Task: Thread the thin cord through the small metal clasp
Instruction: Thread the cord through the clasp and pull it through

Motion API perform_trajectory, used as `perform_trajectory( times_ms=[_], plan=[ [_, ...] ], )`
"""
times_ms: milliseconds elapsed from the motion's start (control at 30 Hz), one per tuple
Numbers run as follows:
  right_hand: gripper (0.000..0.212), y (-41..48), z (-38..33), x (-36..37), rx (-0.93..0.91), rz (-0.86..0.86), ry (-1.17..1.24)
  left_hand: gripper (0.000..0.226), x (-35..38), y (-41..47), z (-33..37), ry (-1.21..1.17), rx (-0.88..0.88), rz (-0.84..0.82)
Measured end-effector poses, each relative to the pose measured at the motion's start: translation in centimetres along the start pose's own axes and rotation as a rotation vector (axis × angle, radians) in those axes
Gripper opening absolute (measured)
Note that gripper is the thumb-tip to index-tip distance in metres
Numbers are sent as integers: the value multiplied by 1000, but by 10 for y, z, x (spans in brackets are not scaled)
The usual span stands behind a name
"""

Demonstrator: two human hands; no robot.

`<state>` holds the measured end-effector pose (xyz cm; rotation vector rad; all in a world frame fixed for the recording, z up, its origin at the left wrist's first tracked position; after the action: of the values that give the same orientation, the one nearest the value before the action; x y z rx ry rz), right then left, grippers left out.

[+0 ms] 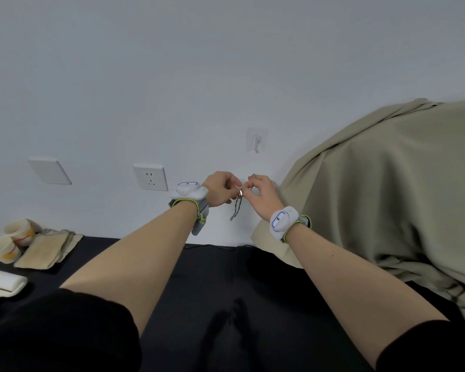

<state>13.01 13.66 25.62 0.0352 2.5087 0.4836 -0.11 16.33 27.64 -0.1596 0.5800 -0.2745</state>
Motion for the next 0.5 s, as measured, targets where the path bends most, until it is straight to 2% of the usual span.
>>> perform_trajectory(
  times_ms=[100,200,333,500],
  plan=[
    [14,1,3,1,11,-5,61,9,-2,1,-2,-19,-8,-8],
    [11,1,3,2,3,-25,73,10,-5,-1,-1,38,1,60],
    [19,1,0,3,-15,-40,-21,9,-5,-2,2,141,32,164],
    [25,3,-1,2,-7,-52,-54,1,-4,4,0,225,62,164]
  ],
)
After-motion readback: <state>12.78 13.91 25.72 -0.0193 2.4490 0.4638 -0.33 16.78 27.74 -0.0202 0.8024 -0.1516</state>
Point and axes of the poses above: each hand's wrist, its own y-axis towards the middle knuckle, its own x-axis out of the palm, z = x × y, the point moved 3 cm from there along y, towards the middle knuckle, and after that the axes turned 15 degrees about -x, right-handed, at the moved point
